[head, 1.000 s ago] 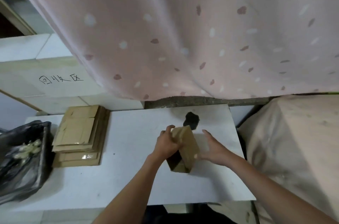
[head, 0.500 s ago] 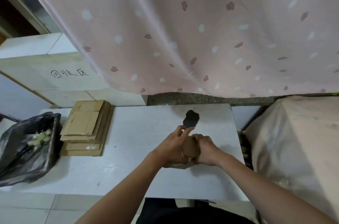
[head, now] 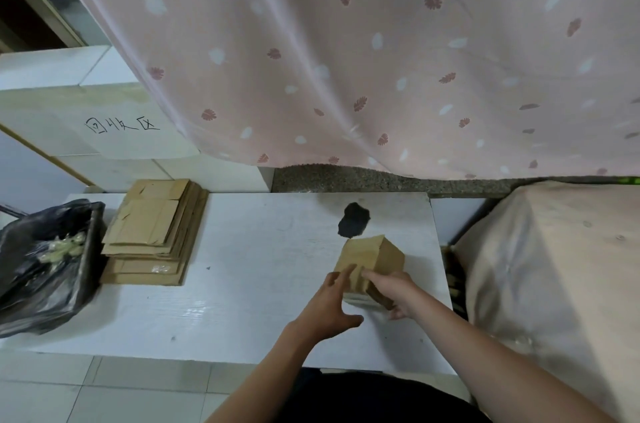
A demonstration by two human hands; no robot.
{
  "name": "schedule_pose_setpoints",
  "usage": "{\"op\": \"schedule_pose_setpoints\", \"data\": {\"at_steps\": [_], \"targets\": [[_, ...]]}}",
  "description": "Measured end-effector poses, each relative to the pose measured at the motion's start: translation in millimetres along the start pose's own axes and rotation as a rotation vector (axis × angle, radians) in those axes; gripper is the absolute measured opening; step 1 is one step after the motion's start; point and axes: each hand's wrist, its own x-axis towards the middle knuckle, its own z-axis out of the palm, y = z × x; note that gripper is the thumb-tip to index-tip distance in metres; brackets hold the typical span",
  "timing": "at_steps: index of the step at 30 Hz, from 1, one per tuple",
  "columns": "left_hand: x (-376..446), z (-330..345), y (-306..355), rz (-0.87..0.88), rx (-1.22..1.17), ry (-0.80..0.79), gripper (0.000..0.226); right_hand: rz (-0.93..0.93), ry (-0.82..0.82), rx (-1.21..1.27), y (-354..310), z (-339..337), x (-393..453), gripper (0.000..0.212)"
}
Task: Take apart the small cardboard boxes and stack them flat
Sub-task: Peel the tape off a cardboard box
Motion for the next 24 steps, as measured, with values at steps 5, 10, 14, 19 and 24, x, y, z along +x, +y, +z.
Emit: {"op": "schedule_pose_setpoints", "data": {"at_steps": [5, 10, 14, 19, 24], "targets": [[0.7, 2.5, 9.1, 0.021, 0.024, 0.266, 0.074, -0.347, 0.239, -0.554, -1.3, -6.5, 2.6, 0.096], [7.0, -8.2, -0.1, 0.044, 0.165, 0.274, 0.086, -0.681, 0.174, -0.889, 2.5, -14.0, 3.1, 0.084], [14.5, -6.4, -8.0, -0.024, 0.203, 0.126, 0.097, -0.778, 0.134, -0.934, 8.5, -16.8, 2.3, 0.084], [19.2, -0.1, -6.1, -0.221, -0.07, 0.066, 0.074, -0.64, 0.223, -0.639, 7.7, -13.4, -0.3, 0.091], [17.8, 5.3, -10.0, -0.243, -0.123, 0.107, 0.048, -0.483, 0.123, -0.362, 7.0, -2.9, 3.4, 0.072]]}}
